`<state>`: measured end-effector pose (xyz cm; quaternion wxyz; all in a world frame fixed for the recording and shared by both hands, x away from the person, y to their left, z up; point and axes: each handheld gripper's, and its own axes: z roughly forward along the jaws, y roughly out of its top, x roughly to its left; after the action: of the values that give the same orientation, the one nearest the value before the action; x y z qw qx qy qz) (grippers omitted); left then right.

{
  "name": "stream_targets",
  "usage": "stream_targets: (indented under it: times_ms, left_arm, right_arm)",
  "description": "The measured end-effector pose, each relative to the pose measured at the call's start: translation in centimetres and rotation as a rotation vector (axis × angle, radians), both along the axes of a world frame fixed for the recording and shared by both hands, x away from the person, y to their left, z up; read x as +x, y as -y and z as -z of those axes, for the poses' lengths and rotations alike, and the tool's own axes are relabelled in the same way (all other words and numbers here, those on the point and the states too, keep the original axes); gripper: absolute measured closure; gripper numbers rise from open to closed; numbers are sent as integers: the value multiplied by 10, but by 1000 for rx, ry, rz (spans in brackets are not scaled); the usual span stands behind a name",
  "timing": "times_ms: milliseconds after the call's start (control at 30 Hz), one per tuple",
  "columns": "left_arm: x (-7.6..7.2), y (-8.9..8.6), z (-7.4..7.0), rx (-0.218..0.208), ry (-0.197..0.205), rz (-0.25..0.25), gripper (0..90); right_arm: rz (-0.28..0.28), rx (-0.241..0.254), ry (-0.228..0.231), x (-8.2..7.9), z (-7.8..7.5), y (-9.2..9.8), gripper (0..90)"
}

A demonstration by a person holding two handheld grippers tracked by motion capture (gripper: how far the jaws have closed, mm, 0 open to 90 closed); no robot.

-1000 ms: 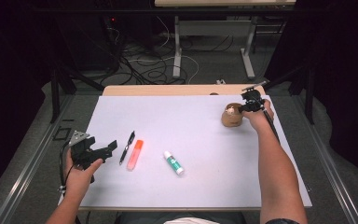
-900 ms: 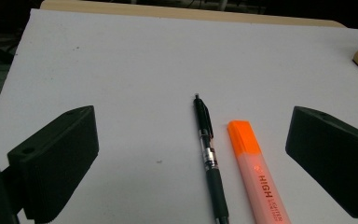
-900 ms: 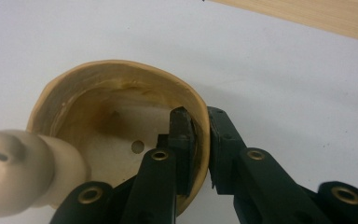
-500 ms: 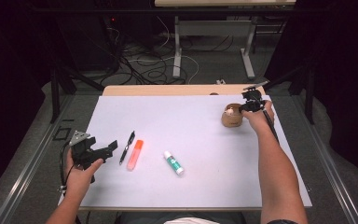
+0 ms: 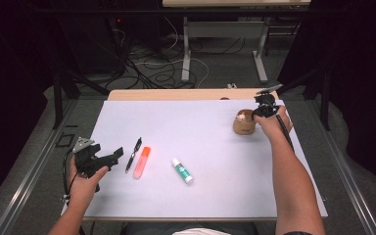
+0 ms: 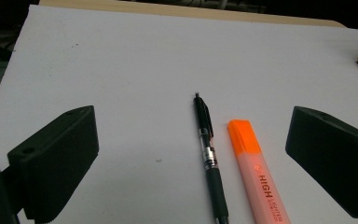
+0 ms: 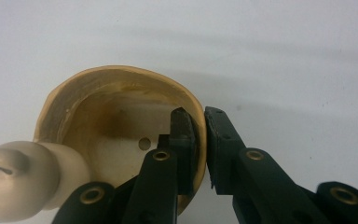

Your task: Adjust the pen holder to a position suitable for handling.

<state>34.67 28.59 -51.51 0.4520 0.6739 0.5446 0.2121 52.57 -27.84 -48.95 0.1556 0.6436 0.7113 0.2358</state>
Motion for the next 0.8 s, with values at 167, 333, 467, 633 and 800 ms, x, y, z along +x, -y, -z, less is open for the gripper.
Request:
stream_targets:
  times_ms: [167, 333, 467, 633, 800]
  left_arm:
    - [0, -1, 0, 0, -1, -3, 25]
    - [0, 0, 0, 0, -1, -3, 26]
    - [0, 1, 0, 2, -3, 0, 26]
    - [0, 1, -1, 2, -2, 2, 27]
    - [0, 2, -1, 3, -1, 4, 27]
  right_arm:
    - [52, 21, 7, -2, -4, 0, 828]
    - [56, 49, -9, -6, -8, -4, 828]
    - [31, 56, -32, -12, -10, -16, 829]
    - [4, 48, -49, -20, -11, -38, 829]
    - [-7, 71, -64, -26, -12, -55, 829]
